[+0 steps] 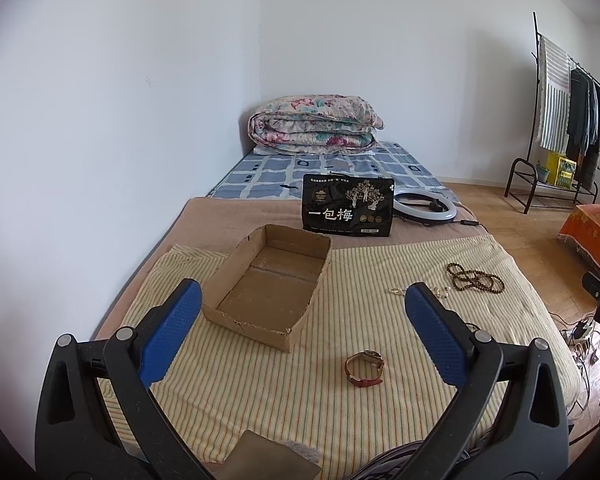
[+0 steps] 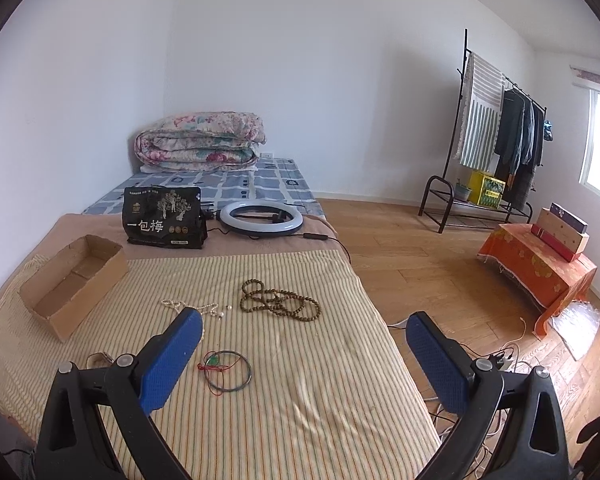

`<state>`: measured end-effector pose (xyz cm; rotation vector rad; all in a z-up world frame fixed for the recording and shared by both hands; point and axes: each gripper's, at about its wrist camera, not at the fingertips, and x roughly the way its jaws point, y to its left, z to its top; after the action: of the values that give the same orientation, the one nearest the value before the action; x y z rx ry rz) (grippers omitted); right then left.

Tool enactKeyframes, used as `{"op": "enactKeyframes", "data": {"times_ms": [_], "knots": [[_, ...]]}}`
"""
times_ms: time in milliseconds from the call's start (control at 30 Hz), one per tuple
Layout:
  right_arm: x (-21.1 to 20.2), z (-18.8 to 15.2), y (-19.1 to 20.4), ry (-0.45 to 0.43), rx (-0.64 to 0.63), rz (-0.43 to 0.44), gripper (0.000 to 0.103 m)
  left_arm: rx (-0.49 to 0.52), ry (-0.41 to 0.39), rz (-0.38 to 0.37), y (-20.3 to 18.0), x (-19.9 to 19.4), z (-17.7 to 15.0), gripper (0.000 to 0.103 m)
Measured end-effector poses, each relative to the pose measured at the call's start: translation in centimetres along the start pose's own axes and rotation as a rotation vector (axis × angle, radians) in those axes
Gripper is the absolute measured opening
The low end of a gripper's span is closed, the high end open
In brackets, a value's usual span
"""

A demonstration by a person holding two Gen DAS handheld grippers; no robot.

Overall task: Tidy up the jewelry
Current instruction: 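Move the left gripper down toward the brown-strapped wristwatch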

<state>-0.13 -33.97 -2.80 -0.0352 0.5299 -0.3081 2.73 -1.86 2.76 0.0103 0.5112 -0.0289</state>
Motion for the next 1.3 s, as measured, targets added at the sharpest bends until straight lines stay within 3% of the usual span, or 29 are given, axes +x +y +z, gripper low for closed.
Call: {"op": "enactKeyframes", "data": {"times_ms": [333, 533, 700, 867, 1233, 1300], "knots": [[3.4, -1.3, -0.9, 0.046, -0.028, 0.028, 0.103, -0.014, 0.065, -0.021, 1.3, 3.1, -1.9, 0.103], [8.6, -2.7, -1.2, 0.177, -0.045, 0.134, 0.102, 0.023, 0.126, -0.059, 0.9, 5.7, -3.8, 0.103], [12.5, -4.2, -0.4, 0.261, -0.071, 0.218, 0.088, 0.039, 0.199, -0.1, 0.5, 8.1, -5.6, 0.101], [16.0, -5.8, 0.4, 0.343, -0.075, 0.296, 0.078, 0.036, 0.27, -0.149, 0.2, 10.2, -7.0, 0.085], [21.1, -8.4, 1.6, 0.487, -0.08, 0.384, 0.047, 0.122, 0.369, -0.248, -2.7, 14.3, -9.6, 0.069], [21.5, -8.7, 1.9, 0.501, -0.084, 0.39, 0.044, 0.136, 0.391, -0.253, -3.1, 15.3, -10.0, 0.061]]}}
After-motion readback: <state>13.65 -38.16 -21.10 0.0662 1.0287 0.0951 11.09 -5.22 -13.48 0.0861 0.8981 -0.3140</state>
